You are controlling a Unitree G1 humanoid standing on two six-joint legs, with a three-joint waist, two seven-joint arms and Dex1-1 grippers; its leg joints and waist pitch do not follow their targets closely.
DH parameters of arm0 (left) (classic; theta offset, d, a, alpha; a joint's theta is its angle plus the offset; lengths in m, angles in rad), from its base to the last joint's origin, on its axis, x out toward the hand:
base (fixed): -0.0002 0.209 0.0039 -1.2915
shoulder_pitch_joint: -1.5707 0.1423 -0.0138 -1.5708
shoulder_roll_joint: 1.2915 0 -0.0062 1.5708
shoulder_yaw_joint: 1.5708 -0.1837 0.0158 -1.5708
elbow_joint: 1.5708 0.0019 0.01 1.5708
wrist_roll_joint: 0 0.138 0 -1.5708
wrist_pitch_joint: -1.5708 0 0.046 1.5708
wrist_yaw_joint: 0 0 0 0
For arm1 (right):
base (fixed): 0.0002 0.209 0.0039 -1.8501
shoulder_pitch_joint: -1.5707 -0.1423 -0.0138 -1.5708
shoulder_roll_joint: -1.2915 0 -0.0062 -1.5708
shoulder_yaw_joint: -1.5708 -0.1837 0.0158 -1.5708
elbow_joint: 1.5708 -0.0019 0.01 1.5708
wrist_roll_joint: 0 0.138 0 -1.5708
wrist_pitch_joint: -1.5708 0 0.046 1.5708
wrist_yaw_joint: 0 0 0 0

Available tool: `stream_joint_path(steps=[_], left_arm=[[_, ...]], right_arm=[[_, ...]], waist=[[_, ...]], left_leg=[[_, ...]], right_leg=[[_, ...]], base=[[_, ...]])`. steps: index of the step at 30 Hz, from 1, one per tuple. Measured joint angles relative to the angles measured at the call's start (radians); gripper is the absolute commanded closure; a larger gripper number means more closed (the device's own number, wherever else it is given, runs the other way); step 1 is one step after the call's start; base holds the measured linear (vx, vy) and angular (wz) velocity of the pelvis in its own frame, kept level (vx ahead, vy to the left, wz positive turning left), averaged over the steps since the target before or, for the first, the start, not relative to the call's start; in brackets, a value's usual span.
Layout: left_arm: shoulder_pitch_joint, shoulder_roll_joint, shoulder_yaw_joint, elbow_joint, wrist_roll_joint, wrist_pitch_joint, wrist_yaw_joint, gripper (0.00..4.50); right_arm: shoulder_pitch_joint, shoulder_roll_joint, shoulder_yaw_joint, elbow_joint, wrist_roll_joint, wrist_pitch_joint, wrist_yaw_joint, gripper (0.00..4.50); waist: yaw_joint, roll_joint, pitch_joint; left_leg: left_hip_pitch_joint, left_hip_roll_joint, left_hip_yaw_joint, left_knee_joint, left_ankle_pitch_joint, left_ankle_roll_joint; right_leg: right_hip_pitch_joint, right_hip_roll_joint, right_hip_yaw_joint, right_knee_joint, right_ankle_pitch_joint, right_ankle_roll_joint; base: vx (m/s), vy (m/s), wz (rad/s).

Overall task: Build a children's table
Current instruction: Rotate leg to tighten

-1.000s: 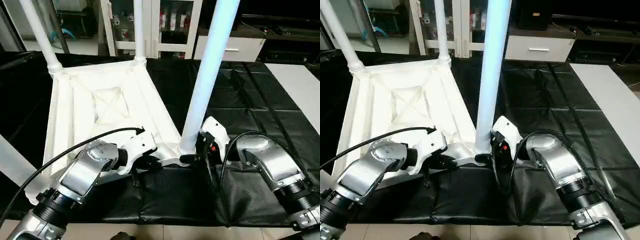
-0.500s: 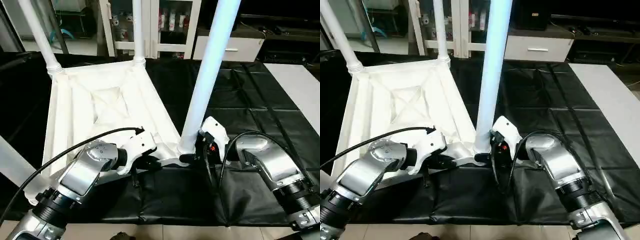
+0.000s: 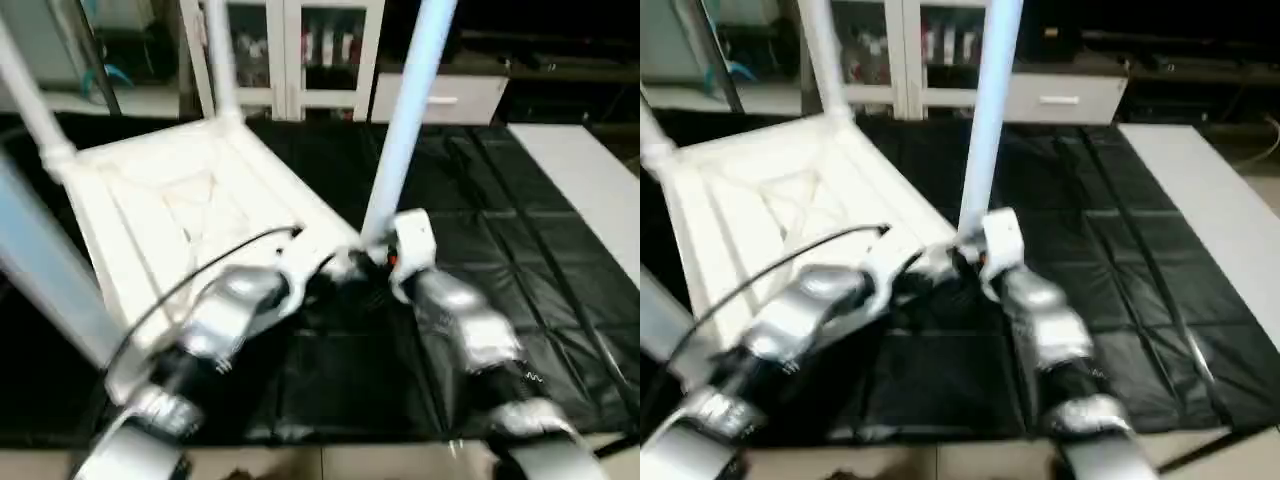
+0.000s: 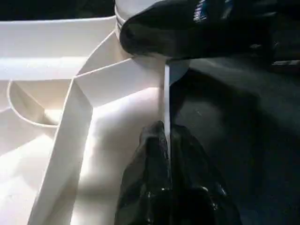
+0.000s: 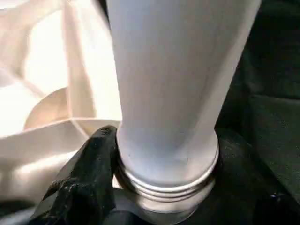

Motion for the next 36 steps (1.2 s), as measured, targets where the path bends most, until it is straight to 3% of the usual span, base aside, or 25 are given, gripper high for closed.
stream_joint_path(steps=[4,12,14,19,27,31,36], left_arm=[[-0.043,-0.050,0.000,0.126,0.008,-0.072,0.060,4.50],[-0.049,-0.056,0.008,0.166,0.010,-0.124,0.079,4.50],[-0.049,-0.047,0.008,0.162,0.010,-0.129,0.068,4.50],[0.006,0.032,0.014,0.059,0.006,-0.127,0.004,4.50],[0.200,0.270,-0.039,-0.319,-0.084,-0.076,-0.315,4.50],[0.233,0.319,-0.058,-0.395,-0.108,-0.066,-0.391,4.50],[0.264,0.342,-0.065,-0.457,-0.123,-0.032,-0.427,4.50]], right_arm=[[-0.043,0.045,-0.015,0.079,-0.051,-0.028,-0.156,1.80],[-0.046,0.050,-0.042,0.133,-0.056,-0.110,-0.135,1.80],[-0.039,0.035,-0.040,0.114,-0.055,-0.100,-0.094,1.24],[0.021,-0.029,0.046,-0.050,-0.050,-0.023,0.094,0.68],[0.128,-0.328,0.162,-0.394,0.056,0.187,0.566,0.12],[0.129,-0.434,0.194,-0.447,0.093,0.222,0.757,0.05],[0.128,-0.505,0.222,-0.461,0.103,0.241,0.899,0.05]], waist=[[0.005,0.018,-0.008],[0.005,0.021,-0.008],[0.005,0.022,-0.008],[-0.003,0.021,-0.007],[0.015,0.020,-0.006],[0.026,0.016,-0.004],[0.026,0.009,-0.001]], left_leg=[[0.004,-0.004,0.000,-0.002,0.000,0.000],[0.005,-0.006,0.000,-0.008,0.000,0.000],[0.004,-0.008,0.000,-0.008,0.000,0.000],[0.003,-0.007,-0.002,-0.009,0.000,0.000],[-0.008,-0.003,-0.001,-0.014,-0.002,0.004],[-0.008,-0.003,0.001,-0.012,-0.004,0.005],[-0.007,-0.003,0.002,-0.010,-0.003,0.005]], right_leg=[[0.001,-0.003,0.000,-0.005,0.000,0.000],[0.006,-0.005,-0.002,-0.015,-0.004,0.006],[0.011,-0.007,-0.002,-0.016,-0.001,0.006],[0.004,-0.008,-0.005,-0.016,0.008,0.009],[-0.007,-0.005,-0.008,-0.020,0.003,0.011],[-0.007,-0.006,-0.008,-0.020,0.002,0.010],[-0.006,-0.007,-0.007,-0.018,0.004,0.007]], base=[[0.000,0.000,0.00],[0.000,0.000,0.00],[0.000,0.000,0.00],[0.000,0.000,0.00],[0.000,0.000,0.00],[0.000,0.000,0.00],[0.000,0.000,0.00]])
